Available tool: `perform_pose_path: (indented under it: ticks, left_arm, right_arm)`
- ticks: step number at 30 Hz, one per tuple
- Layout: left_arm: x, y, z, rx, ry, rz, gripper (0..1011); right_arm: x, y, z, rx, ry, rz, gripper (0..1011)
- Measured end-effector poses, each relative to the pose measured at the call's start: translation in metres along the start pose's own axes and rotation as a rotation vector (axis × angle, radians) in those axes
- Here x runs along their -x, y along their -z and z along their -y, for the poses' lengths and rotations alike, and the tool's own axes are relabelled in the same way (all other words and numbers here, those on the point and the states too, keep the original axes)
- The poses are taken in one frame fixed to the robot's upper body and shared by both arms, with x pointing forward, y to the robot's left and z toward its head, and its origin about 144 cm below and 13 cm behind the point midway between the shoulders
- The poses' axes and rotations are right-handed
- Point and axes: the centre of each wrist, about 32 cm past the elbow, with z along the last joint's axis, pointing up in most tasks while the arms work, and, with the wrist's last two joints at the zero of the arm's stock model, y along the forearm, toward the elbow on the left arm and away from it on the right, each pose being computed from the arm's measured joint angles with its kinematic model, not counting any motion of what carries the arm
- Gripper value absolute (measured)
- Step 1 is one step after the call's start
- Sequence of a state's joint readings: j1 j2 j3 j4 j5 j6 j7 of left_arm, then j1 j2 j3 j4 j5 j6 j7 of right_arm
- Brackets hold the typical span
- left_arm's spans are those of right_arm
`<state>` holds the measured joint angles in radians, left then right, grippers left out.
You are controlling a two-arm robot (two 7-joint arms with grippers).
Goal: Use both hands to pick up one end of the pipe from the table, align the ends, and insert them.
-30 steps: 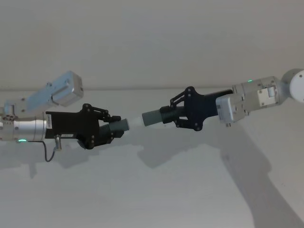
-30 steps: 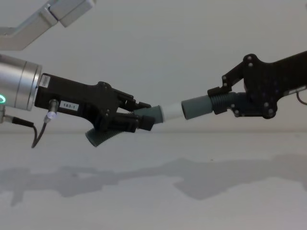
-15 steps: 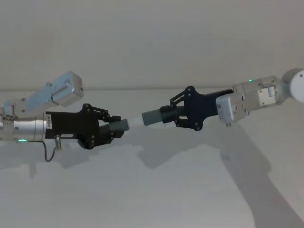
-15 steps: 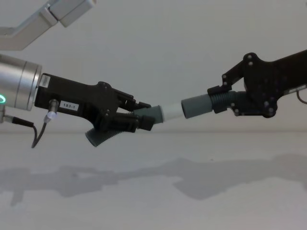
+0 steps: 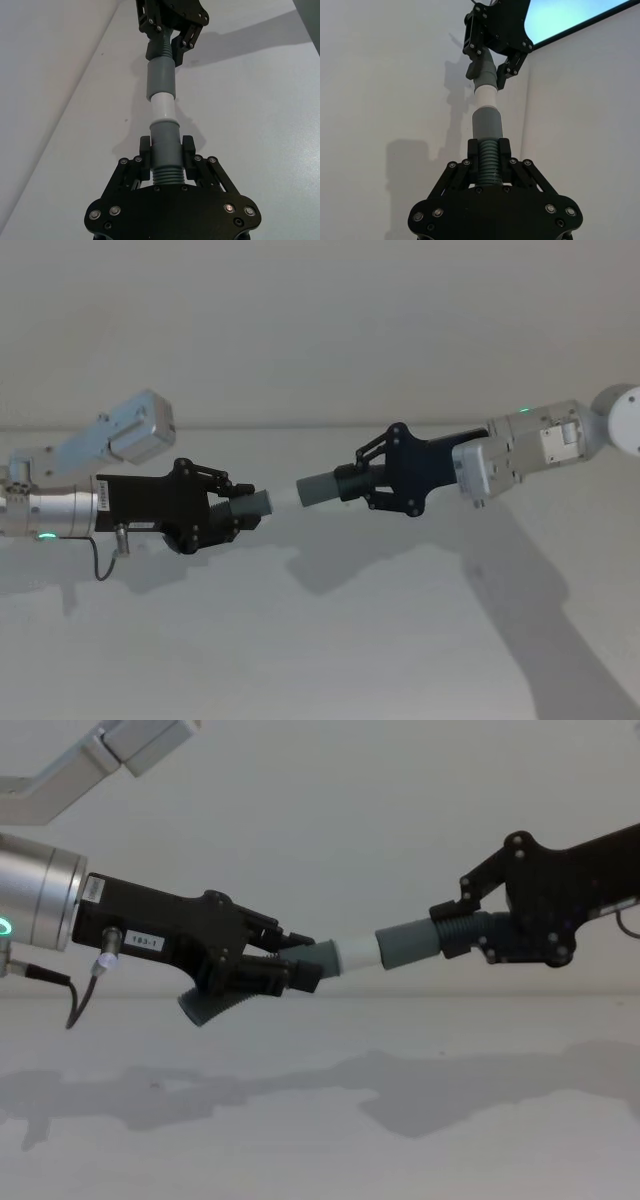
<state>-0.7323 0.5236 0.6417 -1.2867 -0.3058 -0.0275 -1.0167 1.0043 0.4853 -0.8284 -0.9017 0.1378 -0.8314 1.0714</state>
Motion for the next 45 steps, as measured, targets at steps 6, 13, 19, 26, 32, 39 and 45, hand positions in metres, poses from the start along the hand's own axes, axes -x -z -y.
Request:
perform_pose_path:
  ticks: [6, 13, 19, 26, 32, 39, 45]
  left_arm:
    - [0.0, 0.0, 0.0, 0.0, 0.0, 0.0, 336]
    - [0.0, 0.0001, -0.0001, 0.0, 0.0, 0.0, 339]
    - [0.0, 0.0, 0.0, 0.0, 0.0, 0.0, 339]
    - [0.0, 0.0001, 0.0, 0.0, 0.0, 0.0, 336]
    - [0.0, 0.0, 0.0, 0.0, 0.0, 0.0, 339]
    - [0.0, 0.0, 0.0, 0.0, 0.0, 0.0, 336]
    - [0.0, 0.0, 0.0, 0.0, 0.0, 0.0, 336]
  right_arm:
    - [-0.0005, -0.0005, -0.0014, -0.003, -0.002, 0.001, 217]
    - [-0.001, -0.0014, -0.0018, -0.004, -0.002, 0.003, 218]
    - [-0.002, -0.0029, -0.0018, -0.007, 0.002, 0.005, 217]
    - [-0.0019, -0.0036, -0.0019, -0.008, 0.006, 0.005, 217]
    - [-0.0019, -0.004, -0.002, -0.01, 0.007, 0.005, 217]
    - [-0.0018, -0.0042, -0.002, -0.01, 0.008, 0.005, 217]
    - [-0.0016, -0.0042, -0.002, -0.01, 0.009, 0.005, 217]
